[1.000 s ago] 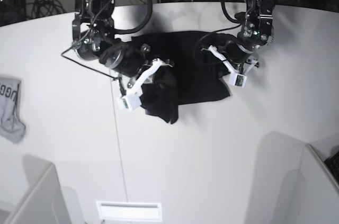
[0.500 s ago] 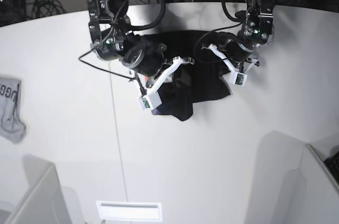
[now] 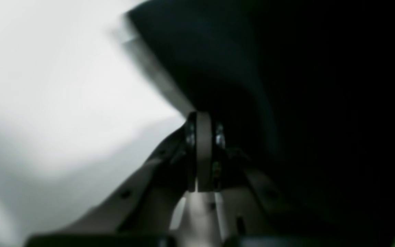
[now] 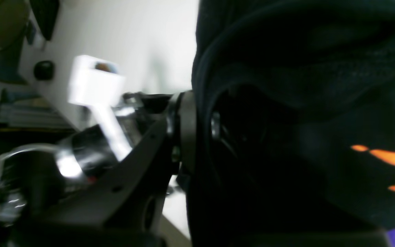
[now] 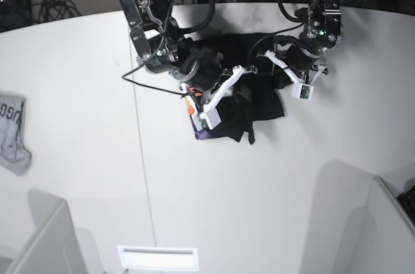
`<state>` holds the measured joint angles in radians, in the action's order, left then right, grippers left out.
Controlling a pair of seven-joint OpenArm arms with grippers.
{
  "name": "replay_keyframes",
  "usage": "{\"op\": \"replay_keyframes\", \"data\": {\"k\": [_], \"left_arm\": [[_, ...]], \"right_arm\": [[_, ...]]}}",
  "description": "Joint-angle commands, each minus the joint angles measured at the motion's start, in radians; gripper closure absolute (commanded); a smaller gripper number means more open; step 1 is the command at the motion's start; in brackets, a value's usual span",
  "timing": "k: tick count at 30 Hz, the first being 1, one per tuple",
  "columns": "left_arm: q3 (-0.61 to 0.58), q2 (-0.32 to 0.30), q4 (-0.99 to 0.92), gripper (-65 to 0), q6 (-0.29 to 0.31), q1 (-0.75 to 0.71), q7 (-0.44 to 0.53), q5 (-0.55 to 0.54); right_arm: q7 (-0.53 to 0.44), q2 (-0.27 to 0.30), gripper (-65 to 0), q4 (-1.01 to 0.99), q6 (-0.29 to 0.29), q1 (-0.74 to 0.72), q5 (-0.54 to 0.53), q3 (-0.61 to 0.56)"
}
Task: Fold the T-shirt properly
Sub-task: 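Fold the strip end with the right gripper toward the left gripper, then flip the folded bundle over with the right gripper, exposing the sun print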
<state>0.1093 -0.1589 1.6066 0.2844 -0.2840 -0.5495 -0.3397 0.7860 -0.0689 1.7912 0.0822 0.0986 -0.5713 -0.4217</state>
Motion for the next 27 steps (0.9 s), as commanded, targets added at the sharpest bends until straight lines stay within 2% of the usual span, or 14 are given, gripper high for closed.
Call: {"op": "replay_keyframes", "data": {"k": [1, 11, 22, 23, 27], "left_arm": [[0.019, -0.006, 0.014, 0.0, -0.006, -0.011, -0.007, 0.009], [0.148, -0.006, 0.142, 0.0, -0.003, -0.108, -0.008, 0.0], [0.289, -0.008, 0.149, 0.0, 0.002, -0.168, -0.008, 0.0], [0.298, -0.008, 0.149, 0.0, 0.002, -0.168, -0.008, 0.0], [0.341, -0.008, 0.145, 0.0, 0.002, -0.169, -0.008, 0.0]], "right_arm": [[-0.017, -0.006, 0.0, 0.005, -0.006, -0.009, -0.013, -0.003], [-0.017, -0.013, 0.0, -0.026, -0.006, -0.018, -0.013, -0.004], [-0.015, -0.016, 0.0, -0.086, -0.006, -0.038, -0.02, -0.004], [-0.015, -0.016, -1.7, -0.086, -0.006, -0.038, -0.02, -0.004], [-0.015, -0.016, -27.6, -0.087, -0.006, -0.038, -0.02, -0.006]]}}
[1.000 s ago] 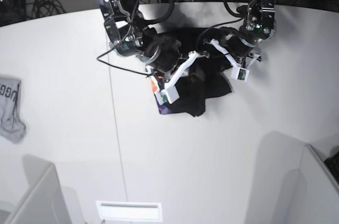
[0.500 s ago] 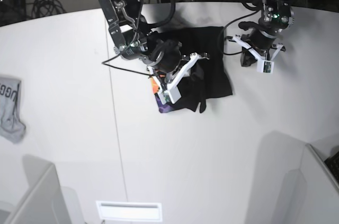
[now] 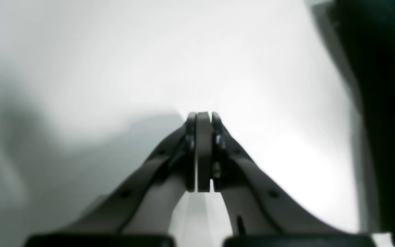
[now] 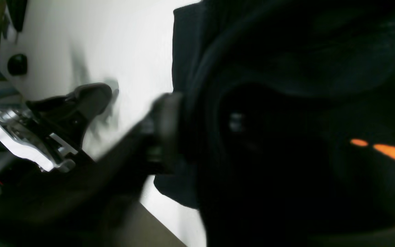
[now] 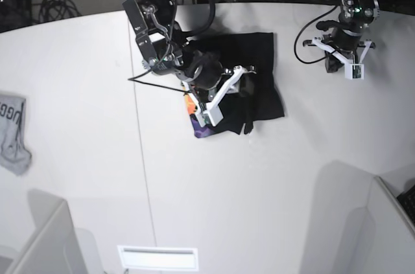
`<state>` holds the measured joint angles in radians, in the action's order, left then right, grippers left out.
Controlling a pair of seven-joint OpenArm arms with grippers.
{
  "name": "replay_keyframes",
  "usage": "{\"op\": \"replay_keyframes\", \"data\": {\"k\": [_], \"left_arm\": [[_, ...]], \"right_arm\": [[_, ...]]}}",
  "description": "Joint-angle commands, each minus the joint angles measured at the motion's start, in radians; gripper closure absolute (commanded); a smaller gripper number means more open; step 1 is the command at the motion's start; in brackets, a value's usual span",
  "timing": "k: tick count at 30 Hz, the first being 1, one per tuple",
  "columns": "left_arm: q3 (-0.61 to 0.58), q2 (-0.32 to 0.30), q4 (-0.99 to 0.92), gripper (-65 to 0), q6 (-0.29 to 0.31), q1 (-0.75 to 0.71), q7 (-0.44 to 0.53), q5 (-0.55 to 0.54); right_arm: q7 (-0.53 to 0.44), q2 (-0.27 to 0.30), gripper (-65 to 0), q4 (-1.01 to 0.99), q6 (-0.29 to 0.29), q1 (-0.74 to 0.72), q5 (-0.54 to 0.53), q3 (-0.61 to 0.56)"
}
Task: Fold the T-shirt properly
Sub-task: 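Flip the folded bundle over with the right gripper, exposing the sun print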
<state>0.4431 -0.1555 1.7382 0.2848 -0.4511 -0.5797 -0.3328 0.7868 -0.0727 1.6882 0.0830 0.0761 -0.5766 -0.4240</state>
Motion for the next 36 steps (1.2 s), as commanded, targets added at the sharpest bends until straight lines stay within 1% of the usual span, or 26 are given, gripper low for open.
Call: {"op": "replay_keyframes", "data": {"k": [1, 3, 4, 9, 12, 17, 22, 25, 27, 32, 35, 36], "left_arm": [[0.015, -0.011, 0.013, 0.0, 0.001, -0.002, 0.022, -0.007], [0.033, -0.011, 0.013, 0.0, 0.001, -0.002, 0.022, -0.007], [0.039, -0.011, 0.013, 0.0, 0.001, -0.002, 0.022, -0.007], [0.062, -0.011, 0.012, 0.0, 0.001, -0.002, 0.022, -0.007], [0.081, -0.011, 0.012, 0.0, 0.001, -0.002, 0.022, -0.007], [0.121, -0.011, 0.012, 0.0, 0.001, -0.01, 0.022, -0.007], [0.168, -0.013, 0.012, 0.0, 0.001, -0.016, 0.022, -0.007], [0.171, -0.031, 0.01, 0.0, 0.001, -0.018, 0.022, -0.009], [0.173, -0.031, 0.01, 0.0, 0.001, -0.018, 0.022, -0.009], [0.173, -0.031, 0.01, 0.0, 0.001, -0.018, 0.022, -0.009], [0.17, -0.031, 0.01, 0.0, 0.001, -0.018, 0.022, -0.009], [0.167, -0.031, 0.01, 0.0, 0.001, -0.018, 0.022, -0.009]], "right_arm": [[-0.016, -0.014, -32.1, 0.016, -0.007, -0.015, -0.015, -0.003], [-0.013, -0.02, -38.1, 0.016, -0.007, -0.014, -0.015, -0.005], [-0.013, -0.022, -38.7, 0.016, -0.007, -0.014, -0.013, -0.014], [-0.013, -0.016, -38.3, 0.011, -0.005, -0.048, -0.007, -0.1], [-0.013, -0.016, -37.5, -0.023, -0.005, -0.071, -0.007, -0.131], [-0.013, -0.019, -37.5, -0.078, -0.005, -0.123, -0.007, -0.217], [-0.013, -0.025, -37.5, -0.122, -0.005, -0.186, -0.007, -0.336], [-0.013, -0.028, -37.5, -0.147, -0.005, -0.224, -0.007, -0.418], [-0.013, -0.037, -37.5, -0.15, -0.005, -0.249, -0.007, -0.464], [-0.013, -0.036, -37.5, -0.145, -0.005, -0.299, -0.007, -0.566], [-0.013, -0.028, -37.5, -0.122, -0.005, -0.312, -0.007, -0.586], [-0.014, -0.014, -37.5, -0.112, -0.005, -0.312, -0.007, -0.585]]}}
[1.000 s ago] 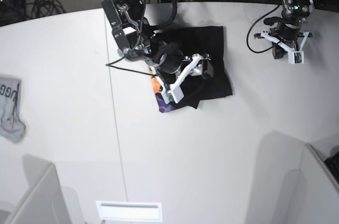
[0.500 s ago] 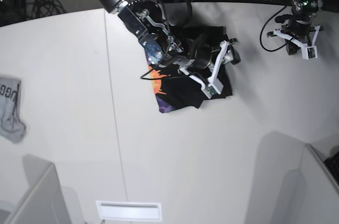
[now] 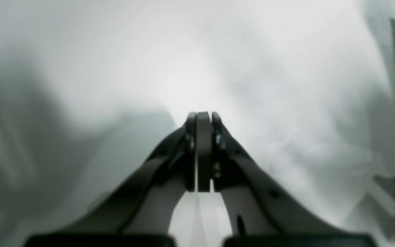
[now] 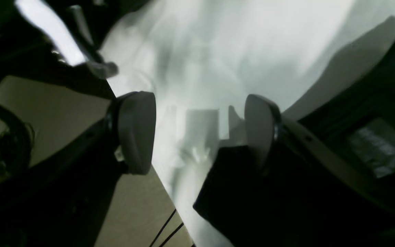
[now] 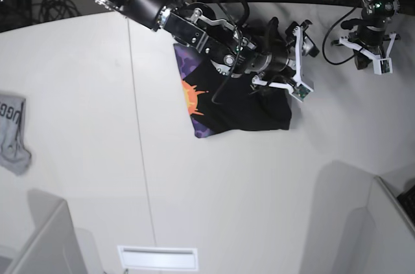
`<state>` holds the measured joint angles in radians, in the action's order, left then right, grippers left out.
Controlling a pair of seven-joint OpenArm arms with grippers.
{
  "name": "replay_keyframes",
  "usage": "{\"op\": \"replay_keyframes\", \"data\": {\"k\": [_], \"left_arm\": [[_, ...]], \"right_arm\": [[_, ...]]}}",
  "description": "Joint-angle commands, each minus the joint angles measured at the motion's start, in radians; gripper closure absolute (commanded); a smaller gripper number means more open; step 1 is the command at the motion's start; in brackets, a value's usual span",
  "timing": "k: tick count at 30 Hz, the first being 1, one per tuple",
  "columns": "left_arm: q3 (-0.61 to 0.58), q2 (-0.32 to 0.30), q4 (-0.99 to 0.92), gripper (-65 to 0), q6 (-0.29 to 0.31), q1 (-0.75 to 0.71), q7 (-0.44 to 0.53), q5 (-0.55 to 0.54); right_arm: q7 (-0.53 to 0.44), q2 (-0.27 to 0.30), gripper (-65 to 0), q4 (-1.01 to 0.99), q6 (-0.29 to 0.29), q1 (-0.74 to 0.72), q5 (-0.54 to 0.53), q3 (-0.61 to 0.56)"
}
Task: Fold the T-shirt properly
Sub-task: 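Flip the folded bundle over with the right gripper, exposing the sun print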
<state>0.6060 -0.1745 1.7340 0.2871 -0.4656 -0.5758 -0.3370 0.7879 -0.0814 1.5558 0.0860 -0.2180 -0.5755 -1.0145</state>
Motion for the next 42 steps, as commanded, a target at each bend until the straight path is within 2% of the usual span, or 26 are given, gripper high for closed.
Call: {"op": "replay_keyframes", "data": {"k": [1, 4, 6, 8, 11, 12, 15, 19, 22, 23, 27, 29, 31, 38, 42], "left_arm": [[0.002, -0.012, 0.014, 0.0, -0.001, -0.003, 0.018, -0.004], [0.001, -0.009, 0.014, 0.0, 0.001, -0.003, 0.018, -0.004], [0.001, -0.007, 0.014, 0.0, 0.034, -0.002, 0.018, -0.006], [0.001, -0.004, 0.014, 0.0, 0.11, -0.002, 0.018, -0.006], [0.001, 0.011, 0.016, 0.0, 0.2, -0.002, 0.018, -0.009], [0.007, 0.026, 0.017, 0.0, 0.232, -0.002, 0.018, -0.029], [0.01, 0.033, 0.016, 0.0, 0.301, -0.003, 0.017, -0.165], [0.01, 0.026, 0.016, 0.0, 0.358, 0.0, -0.097, -0.406], [0.005, 0.014, 0.019, 0.0, 0.4, 0.003, -0.115, -0.52], [0.002, 0.014, 0.019, -5.9, 0.403, 0.005, -0.117, -0.534], [-0.011, 0.02, 0.011, -40.0, 0.403, 0.032, -0.118, -0.538], [-0.044, 0.02, -0.002, -54.1, 0.403, 0.038, -0.118, -0.538], [-0.087, 0.02, -0.016, -63.8, 0.403, 0.051, -0.118, -0.538], [-0.189, 0.023, -0.102, -65.0, 0.396, 0.113, -0.118, -0.538], [-0.229, 0.023, -0.164, -65.0, 0.32, 0.147, -0.117, -0.538]], "right_arm": [[-0.018, 0.007, -37.5, 0.033, -0.009, -0.018, -0.008, 0.006], [-0.02, 0.05, -37.4, 0.094, 0.002, -0.008, -0.008, 0.053], [-0.02, 0.073, -33.9, 0.151, 0.033, 0.029, -0.008, 0.122], [-0.02, 0.098, -24.5, 0.211, 0.048, 0.064, -0.008, 0.211], [-0.02, 0.124, -2.6, 0.286, 0.051, 0.131, -0.008, 0.349], [-0.02, 0.127, 0.0, 0.311, 0.051, 0.157, -0.008, 0.398], [-0.022, 0.142, 0.0, 0.351, 0.051, 0.233, -0.01, 0.527], [-0.022, 0.144, 0.0, 0.358, 0.048, 0.303, -0.01, 0.646], [-0.022, 0.144, 0.0, 0.358, 0.047, 0.343, -0.01, 0.705], [-0.022, 0.144, 0.0, 0.358, 0.047, 0.354, -0.01, 0.718], [-0.022, 0.179, 0.0, 0.358, 0.047, 0.371, -0.013, 0.724], [-0.022, 0.188, 0.0, 0.358, 0.047, 0.374, -0.015, 0.724], [-0.022, 0.193, 0.0, 0.358, 0.047, 0.381, -0.015, 0.728], [-0.022, 0.194, 0.0, 0.358, 0.047, 0.398, -0.011, 0.731], [-0.022, 0.194, 0.0, 0.358, 0.047, 0.401, -0.011, 0.731]]}}
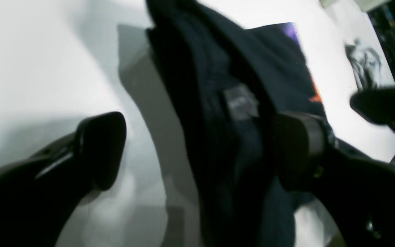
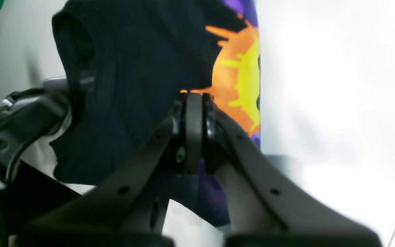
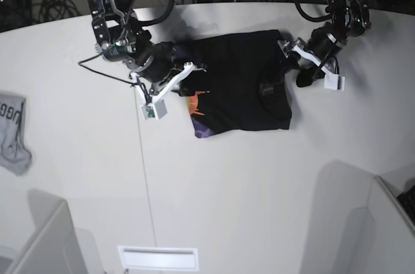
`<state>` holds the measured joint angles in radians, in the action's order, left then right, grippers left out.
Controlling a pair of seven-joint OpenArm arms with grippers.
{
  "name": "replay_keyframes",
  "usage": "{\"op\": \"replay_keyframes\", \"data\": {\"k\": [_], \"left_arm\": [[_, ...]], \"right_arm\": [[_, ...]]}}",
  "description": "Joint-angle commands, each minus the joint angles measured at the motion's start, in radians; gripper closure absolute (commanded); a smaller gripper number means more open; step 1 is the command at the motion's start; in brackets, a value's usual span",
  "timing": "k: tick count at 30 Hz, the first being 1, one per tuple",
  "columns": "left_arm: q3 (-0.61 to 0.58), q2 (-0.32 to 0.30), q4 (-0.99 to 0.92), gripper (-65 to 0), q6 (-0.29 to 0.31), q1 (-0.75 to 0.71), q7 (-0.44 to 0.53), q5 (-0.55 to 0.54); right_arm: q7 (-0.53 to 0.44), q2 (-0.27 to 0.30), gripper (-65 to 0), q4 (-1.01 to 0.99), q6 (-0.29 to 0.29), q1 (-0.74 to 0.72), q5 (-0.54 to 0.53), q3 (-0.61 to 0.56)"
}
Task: Fold the T-shirt properly
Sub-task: 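Flip the folded bundle over with the right gripper, exposing the sun print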
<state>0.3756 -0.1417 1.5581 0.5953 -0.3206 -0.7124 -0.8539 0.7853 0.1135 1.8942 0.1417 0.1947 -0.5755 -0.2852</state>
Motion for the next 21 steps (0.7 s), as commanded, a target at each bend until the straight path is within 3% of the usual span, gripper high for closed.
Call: {"op": "replay_keyframes", "data": {"k": [1, 7, 9, 12, 17, 21], "left_arm": [[-0.01, -0.011, 0.005, -65.0, -0.002, 0.01, 0.02, -0.02], [-0.085, -0.016, -0.038, -63.8, -0.082, 0.039, 0.02, -0.02], [-0.114, -0.017, -0.063, -52.8, -0.11, 0.048, 0.02, -0.02], [-0.128, -0.017, -0.091, -31.1, -0.142, 0.048, 0.02, -0.02], [-0.131, -0.023, -0.092, -1.0, -0.145, 0.05, 0.018, 0.068], [-0.197, -0.034, -0.091, 0.0, -0.146, 0.061, 0.018, 0.177]], "right_arm": [[-0.019, 0.004, 0.0, 0.02, -0.009, -0.011, -0.011, 0.004], [-0.019, 0.019, 0.0, 0.02, -0.009, -0.005, -0.016, 0.043], [-0.022, 0.016, 0.0, 0.02, -0.009, 0.018, -0.016, 0.102], [-0.073, 0.015, 0.0, 0.02, -0.009, 0.058, -0.016, 0.185], [-0.111, 0.018, 0.0, 0.018, -0.009, 0.101, -0.016, 0.274], [-0.112, 0.018, 0.0, 0.018, -0.009, 0.124, -0.016, 0.329]]}}
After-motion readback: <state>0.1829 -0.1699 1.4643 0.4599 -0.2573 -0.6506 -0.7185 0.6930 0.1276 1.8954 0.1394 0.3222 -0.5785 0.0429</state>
